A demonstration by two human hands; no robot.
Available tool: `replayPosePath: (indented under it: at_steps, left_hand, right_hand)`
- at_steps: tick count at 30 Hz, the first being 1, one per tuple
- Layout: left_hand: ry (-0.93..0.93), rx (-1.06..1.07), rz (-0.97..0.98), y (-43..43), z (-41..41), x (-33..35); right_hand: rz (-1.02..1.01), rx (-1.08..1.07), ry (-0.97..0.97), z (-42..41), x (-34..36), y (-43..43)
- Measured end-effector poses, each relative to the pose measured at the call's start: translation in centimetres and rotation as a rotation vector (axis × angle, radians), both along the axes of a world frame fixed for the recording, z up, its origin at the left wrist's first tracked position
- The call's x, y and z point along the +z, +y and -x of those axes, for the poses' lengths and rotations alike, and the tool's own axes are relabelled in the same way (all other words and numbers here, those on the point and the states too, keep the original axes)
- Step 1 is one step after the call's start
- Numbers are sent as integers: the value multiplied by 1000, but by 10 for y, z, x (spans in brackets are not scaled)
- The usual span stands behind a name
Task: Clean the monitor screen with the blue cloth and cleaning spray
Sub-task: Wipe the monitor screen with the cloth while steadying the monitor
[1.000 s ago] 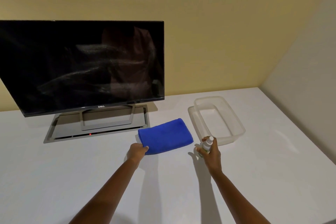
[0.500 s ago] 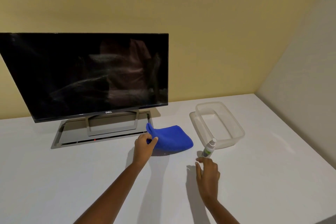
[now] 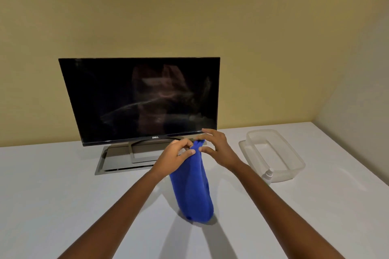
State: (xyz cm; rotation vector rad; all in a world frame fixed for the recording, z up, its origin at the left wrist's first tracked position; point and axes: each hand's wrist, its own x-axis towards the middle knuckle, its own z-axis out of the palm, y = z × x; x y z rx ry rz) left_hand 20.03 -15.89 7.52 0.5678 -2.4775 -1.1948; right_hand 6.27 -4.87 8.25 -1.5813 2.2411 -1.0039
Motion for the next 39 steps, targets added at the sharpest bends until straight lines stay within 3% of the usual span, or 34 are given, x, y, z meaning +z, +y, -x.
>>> replayPosePath:
  at_steps: [8,13,16,20,24,30,34,39]
  left_hand:
    - [-141,-56,200,-22,-51,14]
    - [-375,-108,613,-38,-73,12]
    - [-329,-60,760,-45,-79,17]
    - [-42,-1,1014,-54,-75,37]
    - [140,-129,957,-39,-64,64]
    - [267,-186,691,-31,-47,82]
    - [362,-120,311,-28,-34,85]
    - [374,-41,-40,-30,-20,86]
  right_hand:
    - [-197,188,238,-33,34,-7]
    - [-266,207,254,-43,48,-8]
    - [-315,246,230,-40,58,-9]
    - [-323,339,247,-37,74,-12]
    - [-123,415,220,-32,92,-20]
    - [-9,498,-76,-11,106,-33]
    - [-55,520,-432,-3,112,-33]
    - [-43,436,-505,8,103,-39]
